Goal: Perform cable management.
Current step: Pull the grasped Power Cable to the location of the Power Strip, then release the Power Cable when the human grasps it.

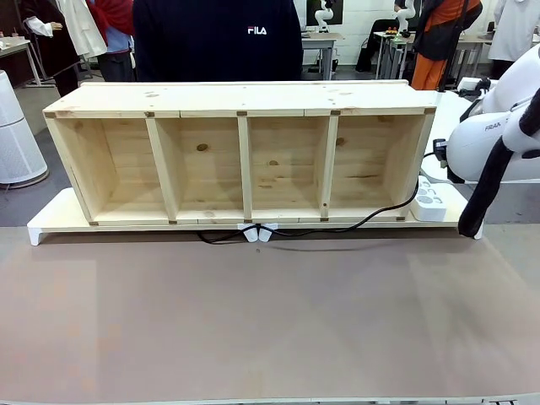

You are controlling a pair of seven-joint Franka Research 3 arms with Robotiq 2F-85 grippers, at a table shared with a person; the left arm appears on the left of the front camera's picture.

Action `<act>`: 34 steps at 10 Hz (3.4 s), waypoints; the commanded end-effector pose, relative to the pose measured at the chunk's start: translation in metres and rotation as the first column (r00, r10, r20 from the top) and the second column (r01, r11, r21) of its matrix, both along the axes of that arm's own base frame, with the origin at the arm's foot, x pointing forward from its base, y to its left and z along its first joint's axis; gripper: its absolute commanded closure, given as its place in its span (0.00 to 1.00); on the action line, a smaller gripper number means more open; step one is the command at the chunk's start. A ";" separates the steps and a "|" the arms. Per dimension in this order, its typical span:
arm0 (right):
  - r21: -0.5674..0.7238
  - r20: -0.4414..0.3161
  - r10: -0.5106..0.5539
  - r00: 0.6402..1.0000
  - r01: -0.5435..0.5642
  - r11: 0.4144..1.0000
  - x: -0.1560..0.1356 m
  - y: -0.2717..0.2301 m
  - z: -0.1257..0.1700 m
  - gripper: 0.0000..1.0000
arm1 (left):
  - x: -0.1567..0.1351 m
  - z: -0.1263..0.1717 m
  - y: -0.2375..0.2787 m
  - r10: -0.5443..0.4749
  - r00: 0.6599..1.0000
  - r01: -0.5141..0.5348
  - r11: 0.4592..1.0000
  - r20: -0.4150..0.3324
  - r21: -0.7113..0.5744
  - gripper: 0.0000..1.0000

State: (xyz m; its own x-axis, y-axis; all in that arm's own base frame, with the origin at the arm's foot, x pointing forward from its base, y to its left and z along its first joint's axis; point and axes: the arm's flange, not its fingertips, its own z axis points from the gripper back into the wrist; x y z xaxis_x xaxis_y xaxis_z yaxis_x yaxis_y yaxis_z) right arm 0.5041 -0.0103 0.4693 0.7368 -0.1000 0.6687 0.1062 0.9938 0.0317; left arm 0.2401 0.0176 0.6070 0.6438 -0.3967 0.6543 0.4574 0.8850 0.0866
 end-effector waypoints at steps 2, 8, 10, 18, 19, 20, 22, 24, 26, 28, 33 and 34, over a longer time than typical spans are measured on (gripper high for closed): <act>0.008 0.055 0.002 0.999 -0.003 1.000 0.028 0.005 0.002 0.84 | 0.000 0.000 0.001 -0.003 1.000 0.003 1.000 0.000 -0.006 0.00; -0.052 0.033 -0.003 0.999 0.005 0.999 0.054 0.003 0.005 0.84 | 0.000 0.000 0.001 -0.003 1.000 0.003 1.000 0.000 -0.006 0.00; -0.069 0.025 -0.018 1.000 0.020 0.997 0.060 0.002 0.002 0.84 | 0.000 0.000 0.001 -0.003 1.000 0.003 1.000 0.000 -0.006 0.00; -0.055 0.026 0.015 1.000 -0.014 0.998 0.048 -0.010 0.002 0.84 | 0.000 0.000 0.001 -0.003 1.000 0.003 1.000 0.000 -0.006 0.00; -0.055 0.026 0.015 1.000 -0.014 0.998 0.048 -0.010 0.002 0.84 | 0.000 0.000 0.001 -0.003 1.000 0.003 1.000 0.000 -0.006 0.00; -0.055 0.026 0.015 1.000 -0.014 0.998 0.048 -0.010 0.002 0.84 | 0.000 0.000 0.001 -0.003 1.000 0.003 1.000 0.000 -0.006 0.00; -0.055 0.026 0.015 1.000 -0.014 0.998 0.048 -0.010 0.002 0.84 | 0.000 0.000 0.001 -0.003 1.000 0.003 1.000 0.000 -0.006 0.00; -0.055 0.026 0.015 1.000 -0.014 0.998 0.048 -0.010 0.002 0.84 | 0.000 0.000 0.001 -0.003 1.000 0.003 1.000 0.000 -0.006 0.00; -0.055 0.026 0.015 1.000 -0.014 0.998 0.048 -0.010 0.002 0.84 | 0.000 0.000 0.001 -0.003 1.000 0.003 1.000 0.000 -0.006 0.00; -0.055 0.026 0.015 1.000 -0.014 0.998 0.048 -0.010 0.002 0.84 | 0.000 0.000 0.001 -0.003 1.000 0.003 1.000 0.000 -0.006 0.00; -0.055 0.026 0.015 1.000 -0.014 0.998 0.048 -0.010 0.002 0.84 | 0.000 0.000 0.001 -0.003 1.000 0.003 1.000 0.000 -0.006 0.00; -0.064 0.020 0.006 1.000 -0.005 0.998 0.051 -0.009 0.000 0.84 | 0.000 0.000 0.001 -0.003 1.000 0.003 1.000 0.000 -0.006 0.00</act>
State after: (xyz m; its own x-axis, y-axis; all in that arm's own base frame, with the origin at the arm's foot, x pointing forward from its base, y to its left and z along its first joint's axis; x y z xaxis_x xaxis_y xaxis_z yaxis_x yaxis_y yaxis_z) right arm 0.5552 -0.0194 0.4686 0.7240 -0.0528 0.6878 0.1012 0.9944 -0.0302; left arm 0.2401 0.0176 0.6070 0.6438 -0.3967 0.6543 0.4574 0.8850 0.0866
